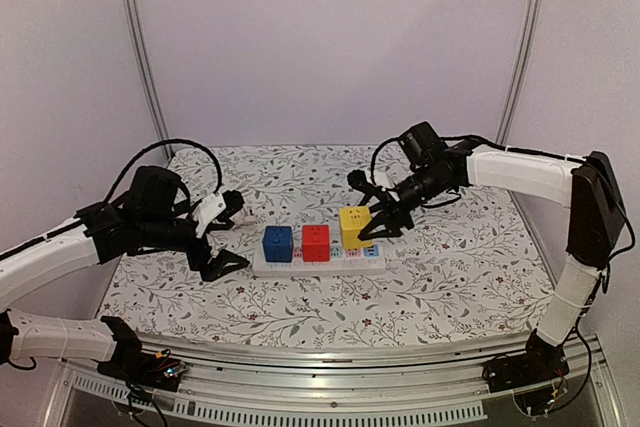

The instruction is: Insert the plug

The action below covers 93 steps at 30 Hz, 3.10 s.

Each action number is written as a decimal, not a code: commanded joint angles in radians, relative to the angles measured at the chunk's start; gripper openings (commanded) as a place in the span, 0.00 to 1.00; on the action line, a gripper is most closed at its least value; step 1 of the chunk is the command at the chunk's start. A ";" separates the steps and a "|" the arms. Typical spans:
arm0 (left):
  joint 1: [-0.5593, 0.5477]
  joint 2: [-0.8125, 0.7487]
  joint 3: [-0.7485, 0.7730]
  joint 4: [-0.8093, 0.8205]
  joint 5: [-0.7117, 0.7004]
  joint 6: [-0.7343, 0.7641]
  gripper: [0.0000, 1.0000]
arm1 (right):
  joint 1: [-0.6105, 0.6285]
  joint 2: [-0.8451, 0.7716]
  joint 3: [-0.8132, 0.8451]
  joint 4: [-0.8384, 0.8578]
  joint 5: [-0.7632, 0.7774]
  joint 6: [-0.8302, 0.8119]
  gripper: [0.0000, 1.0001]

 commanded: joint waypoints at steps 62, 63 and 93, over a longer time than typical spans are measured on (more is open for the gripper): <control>0.120 0.315 0.160 -0.010 0.184 0.460 0.99 | 0.002 0.218 -0.056 0.024 0.058 -0.091 0.00; 0.120 0.315 0.164 -0.015 0.188 0.470 0.99 | 0.009 0.206 -0.106 0.074 0.066 -0.063 0.00; 0.122 0.290 0.173 -0.027 0.206 0.421 0.98 | 0.076 0.228 -0.378 0.389 0.264 0.290 0.00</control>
